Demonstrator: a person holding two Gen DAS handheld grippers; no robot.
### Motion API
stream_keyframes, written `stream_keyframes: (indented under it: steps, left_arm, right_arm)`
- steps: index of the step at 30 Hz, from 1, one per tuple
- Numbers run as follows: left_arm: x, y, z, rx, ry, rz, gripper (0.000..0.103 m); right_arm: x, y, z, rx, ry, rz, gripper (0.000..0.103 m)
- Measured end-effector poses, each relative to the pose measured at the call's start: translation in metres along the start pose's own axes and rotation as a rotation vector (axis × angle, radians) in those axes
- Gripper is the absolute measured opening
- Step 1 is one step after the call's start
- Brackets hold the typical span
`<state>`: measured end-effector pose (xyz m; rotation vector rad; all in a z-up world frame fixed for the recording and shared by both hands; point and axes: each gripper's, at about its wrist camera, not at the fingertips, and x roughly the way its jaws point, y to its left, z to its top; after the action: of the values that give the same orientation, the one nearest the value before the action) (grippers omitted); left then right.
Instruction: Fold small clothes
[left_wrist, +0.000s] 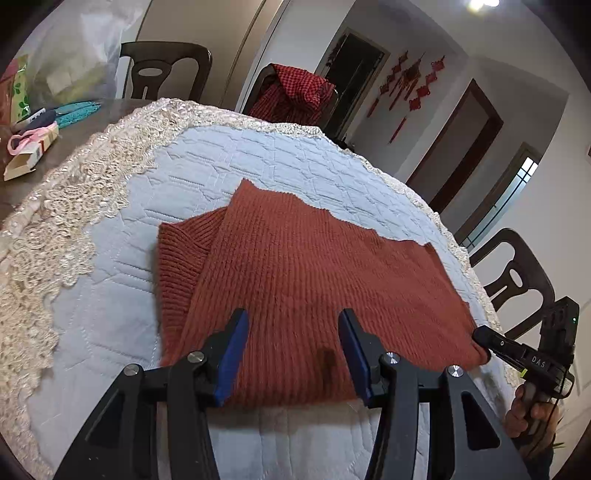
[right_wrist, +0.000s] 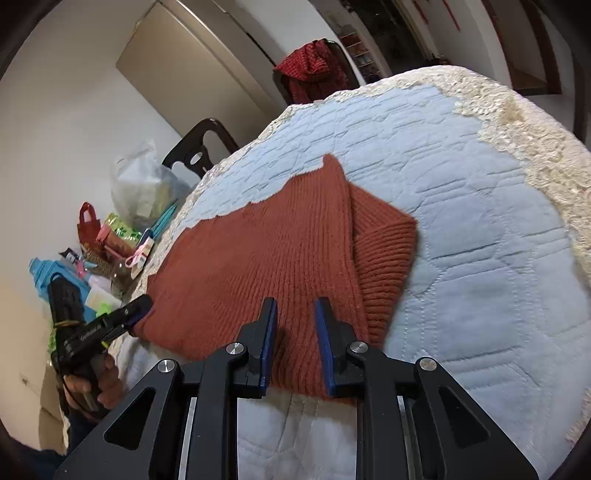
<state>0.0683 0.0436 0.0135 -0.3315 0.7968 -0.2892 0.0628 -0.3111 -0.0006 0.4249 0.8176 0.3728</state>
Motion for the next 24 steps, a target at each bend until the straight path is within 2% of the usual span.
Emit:
stream_keyframes:
  steps: [2, 4, 6, 8, 10, 14, 24]
  left_arm:
    - [-0.011, 0.001, -0.001, 0.016, -0.038, 0.016, 0.053]
    - [-0.016, 0.003, -0.002, 0.024, -0.068, 0.066, 0.053]
    - [-0.013, 0.012, -0.001, 0.001, -0.058, 0.088, 0.052]
    - [-0.011, 0.017, -0.009, -0.005, -0.037, 0.077, 0.052]
    - [-0.009, 0.013, -0.016, 0.04, -0.033, 0.123, 0.041]
    - [-0.009, 0.011, -0.018, 0.063, -0.024, 0.162, 0.035]
    - [-0.017, -0.002, -0.022, 0.114, -0.021, 0.25, 0.035]
  right_arm:
    - [-0.007, 0.009, -0.002, -0.041, -0.011, -0.008, 0.022]
    - [-0.01, 0.015, -0.006, -0.064, -0.012, 0.011, 0.022]
    - [-0.007, 0.013, -0.01, -0.064, 0.002, -0.007, 0.022]
    - [0.0, 0.004, -0.014, -0.034, 0.036, -0.038, 0.022]
    - [-0.003, -0.001, -0.017, -0.02, 0.024, -0.02, 0.021]
    - [-0.004, 0.0, -0.018, -0.03, 0.026, -0.029, 0.019]
    - [-0.006, 0.009, -0.019, -0.06, 0.032, -0.066, 0.021]
